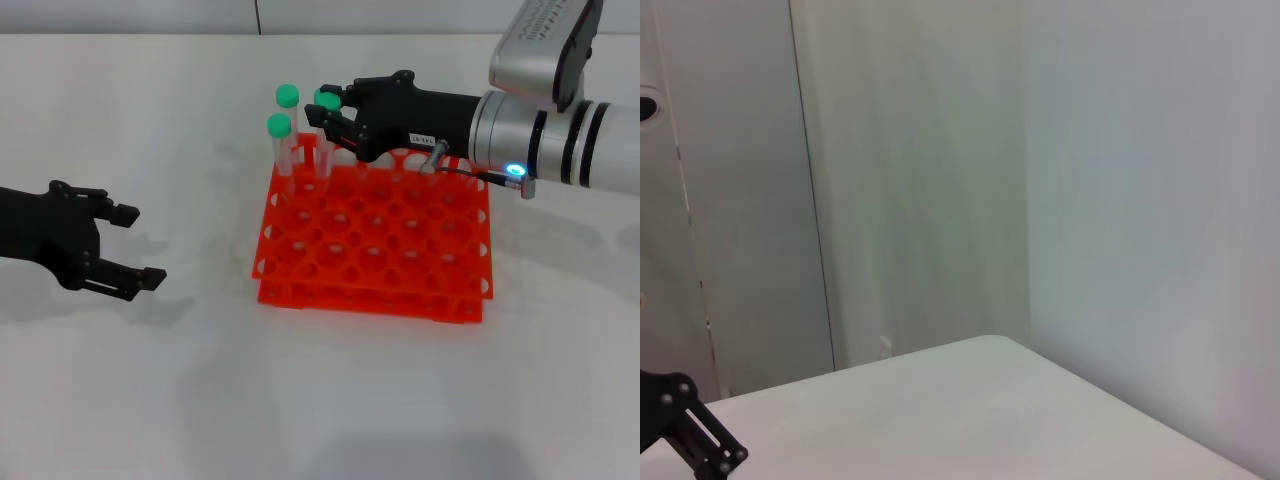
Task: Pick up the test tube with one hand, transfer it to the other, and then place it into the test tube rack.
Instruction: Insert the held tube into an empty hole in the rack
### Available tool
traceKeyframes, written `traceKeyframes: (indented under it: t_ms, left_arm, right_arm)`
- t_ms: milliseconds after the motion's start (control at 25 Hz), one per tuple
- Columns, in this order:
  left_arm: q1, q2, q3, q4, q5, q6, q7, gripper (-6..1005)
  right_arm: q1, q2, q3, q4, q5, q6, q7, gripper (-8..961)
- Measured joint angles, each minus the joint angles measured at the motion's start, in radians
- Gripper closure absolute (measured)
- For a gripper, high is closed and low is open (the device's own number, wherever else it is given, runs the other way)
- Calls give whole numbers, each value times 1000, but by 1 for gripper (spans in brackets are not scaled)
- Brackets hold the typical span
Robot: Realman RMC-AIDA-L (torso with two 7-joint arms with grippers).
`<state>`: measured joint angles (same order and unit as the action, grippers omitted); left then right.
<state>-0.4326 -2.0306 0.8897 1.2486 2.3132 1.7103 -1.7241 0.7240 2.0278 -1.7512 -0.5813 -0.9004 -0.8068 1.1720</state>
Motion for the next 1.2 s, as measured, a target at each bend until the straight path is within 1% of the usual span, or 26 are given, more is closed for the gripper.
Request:
traceKeyframes:
  t_ms: [1200]
  left_arm:
    - [-3, 0, 0, -2, 0, -1, 0, 109]
  right_arm:
    - [-3, 0, 1, 0, 0, 0, -12, 675]
